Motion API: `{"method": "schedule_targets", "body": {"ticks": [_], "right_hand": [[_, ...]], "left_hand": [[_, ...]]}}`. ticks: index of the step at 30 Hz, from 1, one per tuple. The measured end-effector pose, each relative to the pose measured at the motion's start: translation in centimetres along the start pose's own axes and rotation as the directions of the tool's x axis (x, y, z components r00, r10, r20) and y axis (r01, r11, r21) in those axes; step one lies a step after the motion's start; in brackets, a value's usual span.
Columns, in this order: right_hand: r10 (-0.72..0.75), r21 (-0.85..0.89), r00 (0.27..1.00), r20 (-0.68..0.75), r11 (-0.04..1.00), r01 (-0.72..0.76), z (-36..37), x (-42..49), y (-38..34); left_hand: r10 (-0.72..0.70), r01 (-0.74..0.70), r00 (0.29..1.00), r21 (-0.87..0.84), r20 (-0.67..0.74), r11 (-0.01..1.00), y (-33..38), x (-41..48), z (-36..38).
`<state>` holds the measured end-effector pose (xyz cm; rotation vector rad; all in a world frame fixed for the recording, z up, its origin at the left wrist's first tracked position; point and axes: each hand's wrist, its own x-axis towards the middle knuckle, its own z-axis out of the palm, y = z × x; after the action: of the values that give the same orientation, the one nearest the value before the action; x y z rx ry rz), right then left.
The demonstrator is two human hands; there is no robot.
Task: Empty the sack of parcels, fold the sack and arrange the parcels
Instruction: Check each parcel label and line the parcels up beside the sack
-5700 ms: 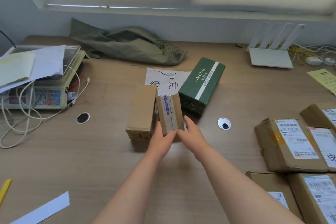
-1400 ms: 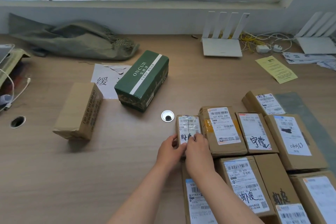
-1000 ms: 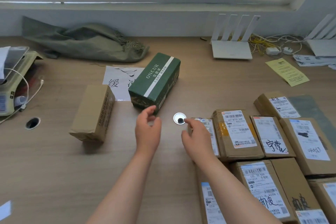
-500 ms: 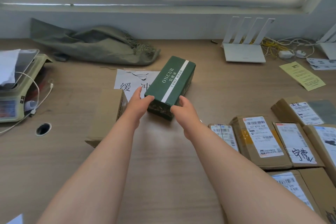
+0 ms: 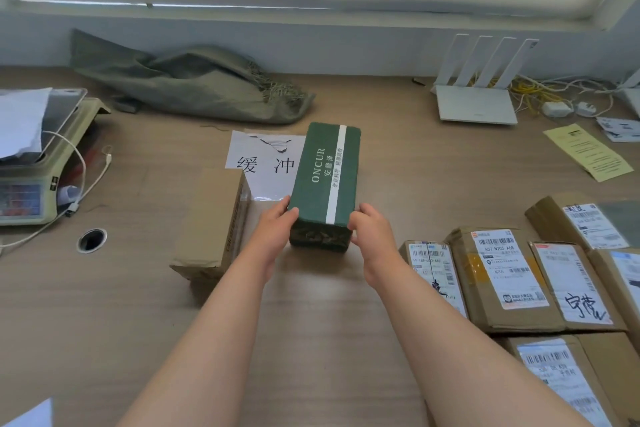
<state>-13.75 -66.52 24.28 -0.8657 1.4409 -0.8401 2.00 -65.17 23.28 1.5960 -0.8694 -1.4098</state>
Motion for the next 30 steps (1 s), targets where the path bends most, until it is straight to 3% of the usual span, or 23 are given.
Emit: {"method": "schedule_targets", "body": {"ticks": [6,11,17,23,30], "right_hand": [[-0.028,0.052,1.0,-0.005,0.998,0.028,-1.2,-4.5,2.1],[0.005,0.129,1.0,0.011,0.992,-0.007,-2.1,-9.6,3.7],[-0.002,0.162,0.986,0.165,0.987,-0.025,-3.8,-16.0,5.0],[-0.111,0.164,0.964,0.242,0.984,0.072,-6.2,-20.3,5.5],[-0.141,0.191,0.921,0.363,0.979,0.075,-8.2,-23.7,4.0]], "left_hand": [[-0.049,0.042,0.994,-0.071,-0.098,0.997,-2.9,-4.9,-0.1],[-0.012,-0.005,0.994,-0.152,-0.112,0.988,-4.9,-9.9,0.0],[-0.05,-0.009,0.984,-0.33,-0.169,0.944,-7.2,-16.9,0.2],[-0.054,-0.075,0.965,-0.467,-0.257,0.881,-7.5,-22.5,1.0],[0.075,-0.173,0.973,-0.477,-0.218,0.862,-4.7,-27.0,0.1]]}}
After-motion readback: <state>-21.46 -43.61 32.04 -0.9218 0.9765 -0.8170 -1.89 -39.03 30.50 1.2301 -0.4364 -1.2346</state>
